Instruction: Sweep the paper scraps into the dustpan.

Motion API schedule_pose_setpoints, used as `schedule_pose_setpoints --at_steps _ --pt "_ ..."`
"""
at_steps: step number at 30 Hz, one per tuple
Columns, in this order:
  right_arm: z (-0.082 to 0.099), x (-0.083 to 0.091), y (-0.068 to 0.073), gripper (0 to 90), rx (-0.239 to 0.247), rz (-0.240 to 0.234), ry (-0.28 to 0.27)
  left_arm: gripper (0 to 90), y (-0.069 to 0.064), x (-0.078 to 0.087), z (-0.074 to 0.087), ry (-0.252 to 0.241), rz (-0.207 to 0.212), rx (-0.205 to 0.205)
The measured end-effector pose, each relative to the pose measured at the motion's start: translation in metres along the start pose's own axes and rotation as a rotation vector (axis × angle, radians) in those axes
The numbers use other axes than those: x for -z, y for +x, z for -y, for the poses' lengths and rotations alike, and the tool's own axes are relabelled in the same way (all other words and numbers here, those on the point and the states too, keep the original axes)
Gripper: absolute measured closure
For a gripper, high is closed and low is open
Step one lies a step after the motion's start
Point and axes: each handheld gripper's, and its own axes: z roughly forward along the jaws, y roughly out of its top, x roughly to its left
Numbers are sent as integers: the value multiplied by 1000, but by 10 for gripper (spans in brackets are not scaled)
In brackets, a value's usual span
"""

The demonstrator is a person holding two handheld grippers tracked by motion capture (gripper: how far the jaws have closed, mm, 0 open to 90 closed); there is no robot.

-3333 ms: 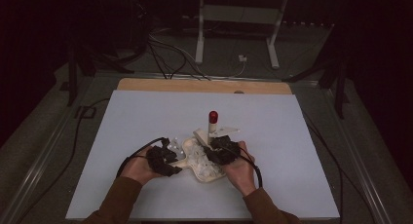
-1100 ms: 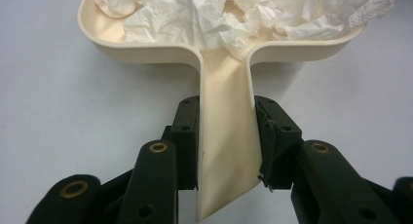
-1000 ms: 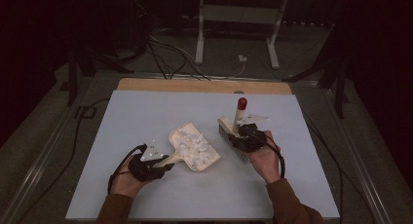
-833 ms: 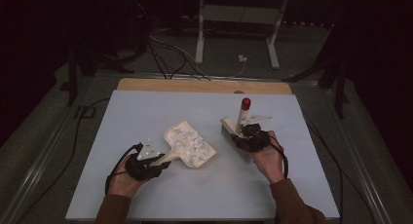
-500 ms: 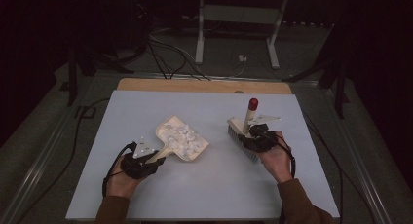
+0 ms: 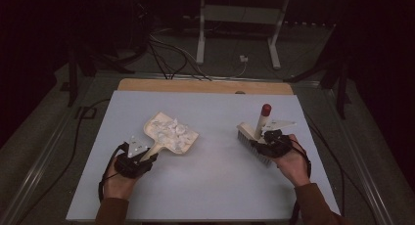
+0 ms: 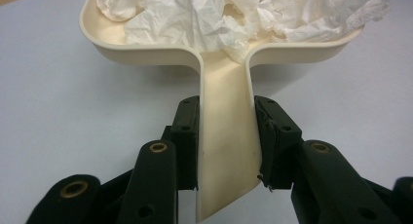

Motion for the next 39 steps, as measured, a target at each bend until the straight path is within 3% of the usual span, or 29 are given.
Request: schedule_pose_setpoints --at_steps 10,19,26,32,39 --pt "18 17 -9 671 114 -115 -24 660 6 3 4 -8 -76 56" --pt "27 16 -10 670 148 -148 -20 660 8 6 7 -52 -78 56" --pt "29 9 -9 671 155 -156 -11 661 12 6 15 -43 -61 63" --pt "9 -6 -5 671 108 -131 -67 660 15 6 23 -10 -48 44" --pt "-37 -44 19 671 97 -135 -120 660 20 8 33 24 -34 40"
